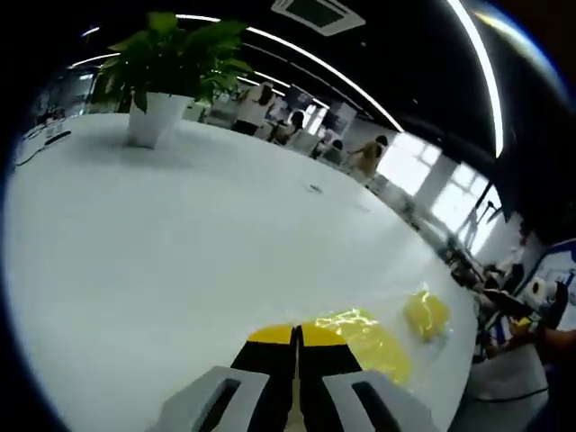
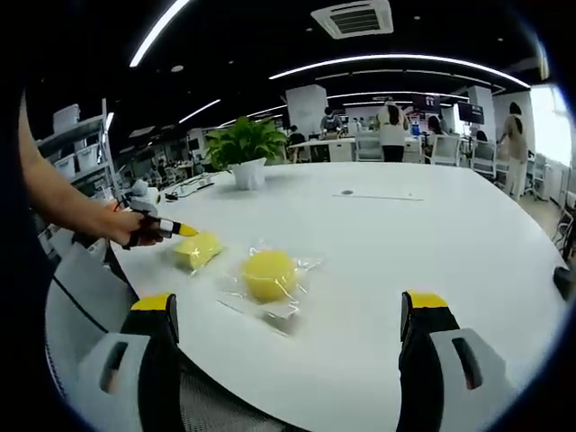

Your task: Compare the silicone blocks by pressing each to a similar depth, holding the contact briefly, and releasing to observe deformation and rebound differences across the visible hardness samples.

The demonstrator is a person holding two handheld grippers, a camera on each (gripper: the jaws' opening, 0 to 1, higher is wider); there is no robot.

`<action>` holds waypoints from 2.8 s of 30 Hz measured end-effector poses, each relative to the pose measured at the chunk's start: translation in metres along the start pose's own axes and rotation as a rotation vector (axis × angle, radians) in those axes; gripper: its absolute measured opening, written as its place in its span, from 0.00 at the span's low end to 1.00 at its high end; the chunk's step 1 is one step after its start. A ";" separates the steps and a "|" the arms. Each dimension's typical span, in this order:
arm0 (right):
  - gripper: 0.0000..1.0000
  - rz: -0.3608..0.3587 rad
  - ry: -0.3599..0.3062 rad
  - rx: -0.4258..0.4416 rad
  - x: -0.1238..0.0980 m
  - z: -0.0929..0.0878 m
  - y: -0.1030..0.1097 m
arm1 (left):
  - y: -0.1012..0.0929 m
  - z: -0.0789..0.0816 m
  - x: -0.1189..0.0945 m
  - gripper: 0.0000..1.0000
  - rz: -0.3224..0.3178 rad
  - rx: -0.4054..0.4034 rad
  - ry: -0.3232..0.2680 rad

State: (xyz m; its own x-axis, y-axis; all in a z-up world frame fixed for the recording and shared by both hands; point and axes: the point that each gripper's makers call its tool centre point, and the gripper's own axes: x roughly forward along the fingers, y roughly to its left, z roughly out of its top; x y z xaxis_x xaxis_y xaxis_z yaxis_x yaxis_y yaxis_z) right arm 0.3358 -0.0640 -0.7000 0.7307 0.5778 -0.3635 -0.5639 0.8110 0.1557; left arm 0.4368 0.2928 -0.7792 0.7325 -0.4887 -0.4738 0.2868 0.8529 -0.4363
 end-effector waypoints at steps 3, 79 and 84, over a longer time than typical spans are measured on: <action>0.96 0.000 0.004 0.001 0.001 -0.001 0.000 | 0.004 -0.002 0.002 0.00 0.014 0.015 0.013; 0.96 0.033 0.051 0.013 0.012 -0.003 -0.025 | -0.076 0.010 -0.114 1.00 -0.018 0.157 -0.107; 0.96 0.008 0.020 0.021 0.010 0.003 -0.031 | -0.097 0.020 -0.095 1.00 -0.051 0.155 -0.101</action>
State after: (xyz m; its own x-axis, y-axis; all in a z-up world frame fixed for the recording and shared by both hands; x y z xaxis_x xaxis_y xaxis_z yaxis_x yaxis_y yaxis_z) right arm 0.3616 -0.0830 -0.7061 0.7184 0.5821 -0.3809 -0.5611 0.8085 0.1773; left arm 0.3518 0.2602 -0.6765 0.7709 -0.5176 -0.3713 0.4109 0.8495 -0.3310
